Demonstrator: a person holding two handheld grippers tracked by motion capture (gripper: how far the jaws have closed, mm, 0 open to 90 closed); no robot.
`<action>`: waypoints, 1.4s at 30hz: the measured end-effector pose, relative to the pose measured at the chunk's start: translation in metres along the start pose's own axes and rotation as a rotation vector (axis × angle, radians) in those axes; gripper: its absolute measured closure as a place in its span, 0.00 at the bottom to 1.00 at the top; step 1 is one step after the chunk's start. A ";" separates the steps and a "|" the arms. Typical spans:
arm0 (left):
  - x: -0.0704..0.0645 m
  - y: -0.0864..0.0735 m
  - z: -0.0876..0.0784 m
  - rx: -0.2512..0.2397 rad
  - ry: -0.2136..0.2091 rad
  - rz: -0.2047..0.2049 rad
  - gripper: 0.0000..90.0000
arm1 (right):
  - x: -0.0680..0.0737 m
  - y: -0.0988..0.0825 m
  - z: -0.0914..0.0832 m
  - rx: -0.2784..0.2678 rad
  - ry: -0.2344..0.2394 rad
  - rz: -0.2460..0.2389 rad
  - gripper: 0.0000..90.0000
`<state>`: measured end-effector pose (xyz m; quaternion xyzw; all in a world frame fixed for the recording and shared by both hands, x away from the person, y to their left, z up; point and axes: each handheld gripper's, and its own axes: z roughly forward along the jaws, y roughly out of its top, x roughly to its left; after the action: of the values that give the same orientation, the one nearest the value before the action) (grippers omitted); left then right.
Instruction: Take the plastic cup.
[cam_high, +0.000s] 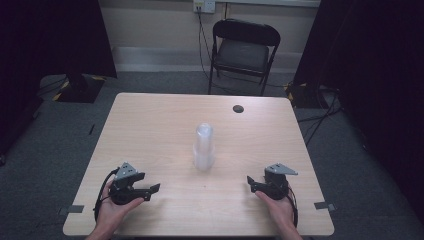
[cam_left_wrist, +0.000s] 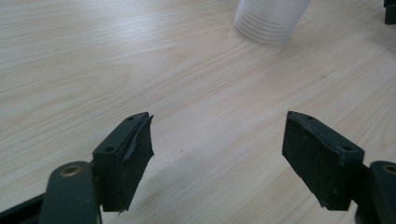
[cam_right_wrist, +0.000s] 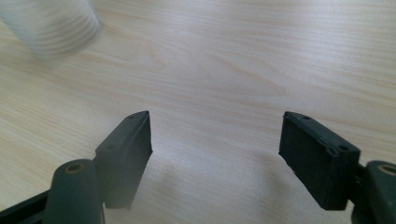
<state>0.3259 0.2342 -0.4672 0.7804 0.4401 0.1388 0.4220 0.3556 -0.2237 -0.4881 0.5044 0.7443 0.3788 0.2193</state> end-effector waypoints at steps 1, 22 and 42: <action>0.001 0.000 0.000 0.004 -0.003 -0.001 0.26 | 0.000 0.000 0.000 -0.005 0.005 0.002 0.29; 0.003 0.001 0.006 0.029 0.014 -0.005 0.22 | 0.017 0.017 -0.019 -0.075 0.148 -0.053 0.44; 0.000 0.000 0.006 0.036 0.005 0.001 0.22 | 0.047 0.051 -0.030 -0.133 0.316 -0.106 0.40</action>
<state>0.3296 0.2308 -0.4711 0.7877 0.4430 0.1330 0.4070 0.3451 -0.1810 -0.4270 0.3831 0.7685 0.4895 0.1522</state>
